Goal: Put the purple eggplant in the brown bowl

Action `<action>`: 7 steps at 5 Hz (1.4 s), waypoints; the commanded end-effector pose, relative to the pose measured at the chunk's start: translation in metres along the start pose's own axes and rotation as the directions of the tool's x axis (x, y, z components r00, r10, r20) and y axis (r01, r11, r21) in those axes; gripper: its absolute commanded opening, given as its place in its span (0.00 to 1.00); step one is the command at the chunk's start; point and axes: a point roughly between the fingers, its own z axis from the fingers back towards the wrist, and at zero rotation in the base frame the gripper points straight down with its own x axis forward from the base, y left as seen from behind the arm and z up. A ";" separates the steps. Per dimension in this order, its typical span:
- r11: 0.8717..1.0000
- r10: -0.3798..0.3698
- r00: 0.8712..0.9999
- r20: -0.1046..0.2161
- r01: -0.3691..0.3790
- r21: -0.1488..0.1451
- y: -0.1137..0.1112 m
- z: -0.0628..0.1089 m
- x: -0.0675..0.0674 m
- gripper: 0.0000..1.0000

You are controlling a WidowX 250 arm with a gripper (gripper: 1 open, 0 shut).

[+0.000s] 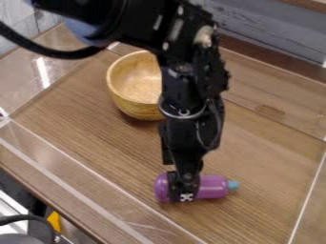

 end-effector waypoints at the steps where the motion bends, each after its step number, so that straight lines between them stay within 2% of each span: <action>1: 0.999 0.008 1.000 0.031 -0.009 0.031 0.002 -0.003 0.007 1.00; 2: 0.999 0.015 0.999 0.048 -0.017 0.043 0.002 -0.009 0.010 1.00; 3: 0.998 0.020 0.998 0.065 -0.023 0.054 0.003 -0.014 0.012 0.00; 4: 0.998 0.022 0.996 0.082 -0.027 0.059 0.005 -0.018 0.014 0.00; 5: 0.998 0.026 0.996 0.086 -0.031 0.055 0.003 -0.021 0.014 0.00; 7: 0.998 0.048 0.995 0.083 -0.052 0.045 0.006 -0.007 0.012 0.00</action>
